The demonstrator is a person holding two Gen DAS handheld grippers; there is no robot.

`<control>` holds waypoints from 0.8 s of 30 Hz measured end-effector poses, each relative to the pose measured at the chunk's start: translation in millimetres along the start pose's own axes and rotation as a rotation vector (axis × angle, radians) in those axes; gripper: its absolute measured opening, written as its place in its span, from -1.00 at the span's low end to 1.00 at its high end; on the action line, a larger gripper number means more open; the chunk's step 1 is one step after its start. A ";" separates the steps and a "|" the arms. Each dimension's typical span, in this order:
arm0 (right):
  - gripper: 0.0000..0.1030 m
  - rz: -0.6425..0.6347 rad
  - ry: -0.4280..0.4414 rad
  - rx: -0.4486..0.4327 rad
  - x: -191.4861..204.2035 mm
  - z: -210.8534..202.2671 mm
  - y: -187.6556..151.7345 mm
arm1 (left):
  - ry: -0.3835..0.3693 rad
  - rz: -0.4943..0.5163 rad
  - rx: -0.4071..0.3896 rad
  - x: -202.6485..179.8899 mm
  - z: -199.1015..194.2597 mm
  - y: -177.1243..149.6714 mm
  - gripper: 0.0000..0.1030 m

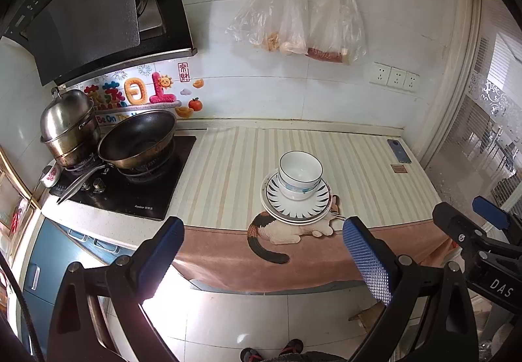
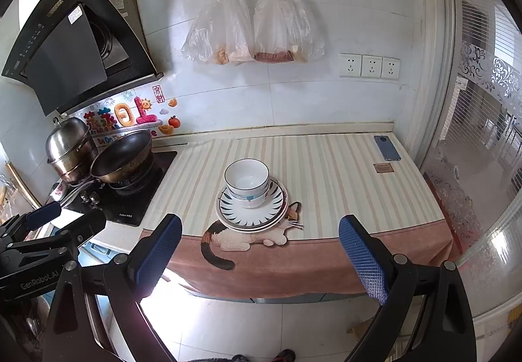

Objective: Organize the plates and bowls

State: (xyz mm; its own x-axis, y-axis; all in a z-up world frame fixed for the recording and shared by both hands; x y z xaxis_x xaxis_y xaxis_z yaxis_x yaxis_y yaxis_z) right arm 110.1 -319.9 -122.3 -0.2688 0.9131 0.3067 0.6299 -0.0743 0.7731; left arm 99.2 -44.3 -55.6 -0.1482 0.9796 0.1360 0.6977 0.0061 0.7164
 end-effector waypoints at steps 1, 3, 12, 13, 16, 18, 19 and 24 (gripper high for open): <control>0.92 0.000 0.000 0.001 -0.3 -0.1 -0.1 | 0.002 -0.001 -0.002 -0.3 -1.5 -0.1 0.94; 0.92 0.000 0.003 0.004 -0.9 0.7 0.2 | 0.004 -0.001 -0.004 -0.4 -3.6 0.0 0.94; 0.92 0.000 0.009 0.004 0.7 2.0 0.3 | 0.007 -0.006 -0.004 0.7 -6.1 0.2 0.94; 0.92 -0.002 0.007 0.005 0.7 2.3 0.0 | 0.007 -0.007 -0.003 1.3 -6.2 0.3 0.94; 0.92 -0.004 0.009 0.006 2.2 2.8 -0.2 | 0.006 -0.013 0.000 2.0 -7.6 -0.6 0.94; 0.92 -0.006 0.007 0.005 2.3 2.8 -0.4 | 0.006 -0.014 -0.002 3.0 -8.5 -0.7 0.94; 0.92 -0.008 0.004 0.004 2.6 2.9 -0.3 | 0.007 -0.015 -0.001 3.0 -8.7 -1.0 0.94; 0.93 -0.008 0.002 0.003 2.9 3.1 0.8 | 0.004 -0.017 -0.003 3.2 -8.6 -1.2 0.94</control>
State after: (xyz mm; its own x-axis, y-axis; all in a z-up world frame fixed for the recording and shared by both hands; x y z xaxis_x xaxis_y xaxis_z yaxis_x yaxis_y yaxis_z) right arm 112.0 -316.1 -122.5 -0.2753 0.9128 0.3017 0.6302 -0.0656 0.7737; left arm 91.9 -42.9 -50.2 -0.1627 0.9786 0.1261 0.6931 0.0224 0.7205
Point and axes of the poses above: each gripper's, at about its wrist camera, not at the fingertips, and z roughly the way its jaws point, x to its left, y to its top, the point moved 9 cm from there along z, roughly the way its jaws point, and after that the axes turned 13 degrees about y, right-handed, at the moved point
